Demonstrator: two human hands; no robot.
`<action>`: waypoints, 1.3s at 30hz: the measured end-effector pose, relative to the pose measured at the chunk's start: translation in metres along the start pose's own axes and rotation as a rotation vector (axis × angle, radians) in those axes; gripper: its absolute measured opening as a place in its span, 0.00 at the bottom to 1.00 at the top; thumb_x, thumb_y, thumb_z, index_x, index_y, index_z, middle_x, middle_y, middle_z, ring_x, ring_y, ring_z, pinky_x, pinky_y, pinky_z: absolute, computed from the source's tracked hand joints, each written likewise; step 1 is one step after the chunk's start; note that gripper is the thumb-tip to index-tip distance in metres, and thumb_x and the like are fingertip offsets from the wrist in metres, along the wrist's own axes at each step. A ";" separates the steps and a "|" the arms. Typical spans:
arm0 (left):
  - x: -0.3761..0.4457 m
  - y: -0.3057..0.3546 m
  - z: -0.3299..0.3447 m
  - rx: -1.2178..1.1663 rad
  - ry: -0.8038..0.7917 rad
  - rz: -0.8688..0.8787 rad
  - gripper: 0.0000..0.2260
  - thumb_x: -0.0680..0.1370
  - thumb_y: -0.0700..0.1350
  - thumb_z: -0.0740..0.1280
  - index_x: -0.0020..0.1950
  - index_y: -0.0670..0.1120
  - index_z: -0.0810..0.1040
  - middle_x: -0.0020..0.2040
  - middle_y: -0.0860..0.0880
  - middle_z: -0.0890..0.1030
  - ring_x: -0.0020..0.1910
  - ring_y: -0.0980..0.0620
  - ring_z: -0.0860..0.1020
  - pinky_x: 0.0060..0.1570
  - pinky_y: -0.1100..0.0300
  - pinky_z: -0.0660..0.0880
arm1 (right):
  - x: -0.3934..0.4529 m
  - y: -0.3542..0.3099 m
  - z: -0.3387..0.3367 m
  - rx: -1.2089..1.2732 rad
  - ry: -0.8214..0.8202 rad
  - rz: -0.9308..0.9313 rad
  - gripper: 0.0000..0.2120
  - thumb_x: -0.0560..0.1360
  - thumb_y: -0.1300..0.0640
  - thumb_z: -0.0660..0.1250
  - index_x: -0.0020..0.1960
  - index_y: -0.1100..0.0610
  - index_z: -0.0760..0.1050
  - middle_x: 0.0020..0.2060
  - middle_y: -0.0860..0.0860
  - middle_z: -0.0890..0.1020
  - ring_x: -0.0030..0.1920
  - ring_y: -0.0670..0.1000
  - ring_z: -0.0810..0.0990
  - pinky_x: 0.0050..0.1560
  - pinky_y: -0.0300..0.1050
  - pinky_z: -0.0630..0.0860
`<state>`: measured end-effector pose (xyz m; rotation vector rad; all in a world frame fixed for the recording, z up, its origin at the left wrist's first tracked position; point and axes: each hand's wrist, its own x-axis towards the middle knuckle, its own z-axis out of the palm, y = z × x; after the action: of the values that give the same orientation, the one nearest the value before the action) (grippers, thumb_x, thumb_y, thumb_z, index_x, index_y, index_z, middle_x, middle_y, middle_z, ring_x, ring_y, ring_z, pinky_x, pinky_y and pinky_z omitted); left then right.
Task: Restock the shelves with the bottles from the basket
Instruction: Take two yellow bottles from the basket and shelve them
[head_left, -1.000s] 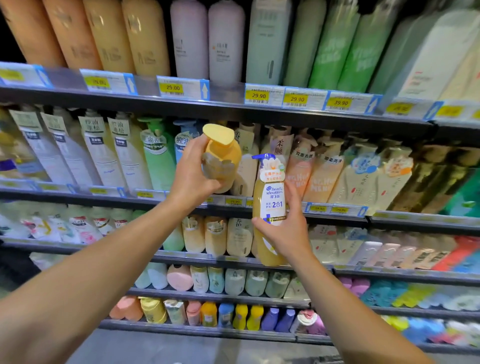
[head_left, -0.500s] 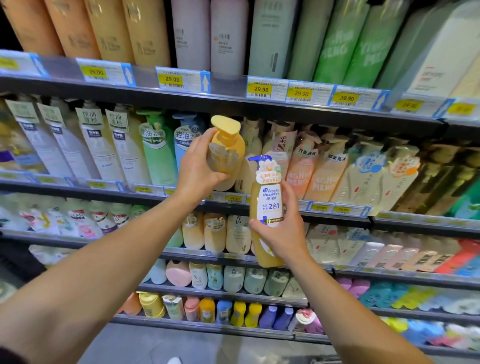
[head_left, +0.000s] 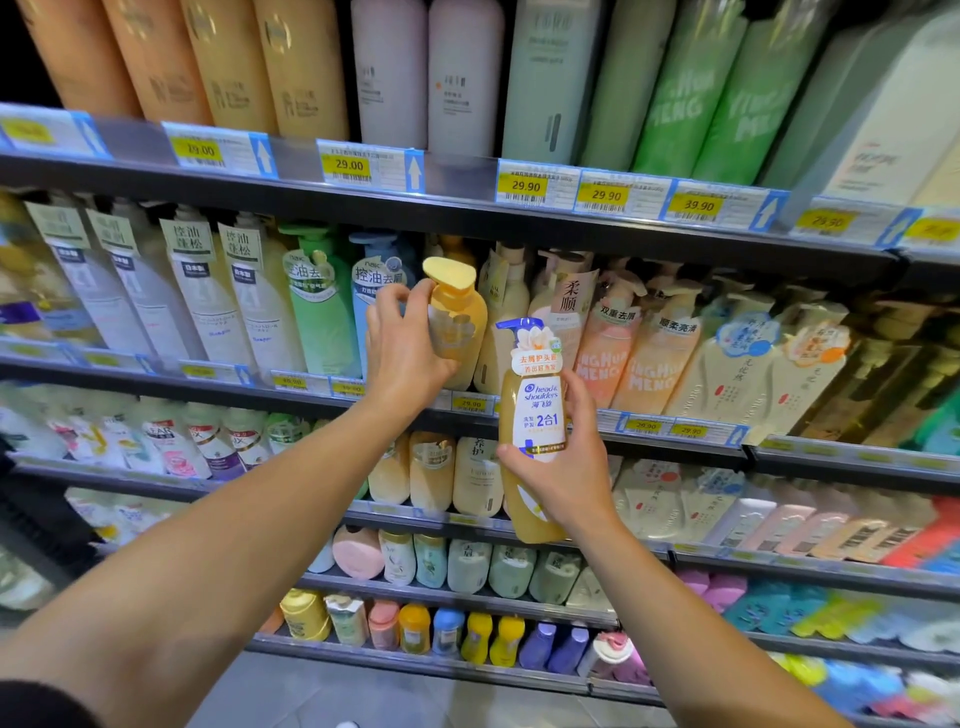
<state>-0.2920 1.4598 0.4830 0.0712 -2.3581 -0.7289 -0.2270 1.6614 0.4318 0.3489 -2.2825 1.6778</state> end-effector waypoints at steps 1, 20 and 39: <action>0.000 0.002 0.000 -0.006 0.001 -0.021 0.43 0.63 0.46 0.79 0.74 0.50 0.63 0.63 0.47 0.63 0.63 0.46 0.64 0.64 0.52 0.69 | 0.000 0.001 -0.001 0.000 -0.002 0.001 0.44 0.60 0.48 0.77 0.69 0.30 0.59 0.58 0.29 0.74 0.52 0.39 0.80 0.42 0.33 0.77; 0.028 0.037 0.012 0.198 0.157 -0.238 0.25 0.69 0.57 0.75 0.60 0.46 0.73 0.63 0.45 0.69 0.61 0.42 0.68 0.58 0.48 0.70 | 0.006 0.011 -0.014 0.011 -0.042 0.013 0.44 0.60 0.46 0.77 0.69 0.29 0.58 0.57 0.28 0.74 0.53 0.39 0.80 0.47 0.42 0.81; -0.043 0.020 -0.040 -0.621 -0.425 -0.256 0.09 0.78 0.54 0.69 0.56 0.54 0.80 0.48 0.53 0.84 0.48 0.54 0.81 0.49 0.58 0.78 | 0.004 -0.018 0.026 -0.052 -0.077 -0.068 0.47 0.60 0.52 0.79 0.73 0.38 0.59 0.64 0.40 0.74 0.59 0.45 0.78 0.54 0.51 0.79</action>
<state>-0.2317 1.4677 0.4936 -0.0596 -2.4127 -1.7123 -0.2267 1.6313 0.4425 0.4818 -2.3368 1.5955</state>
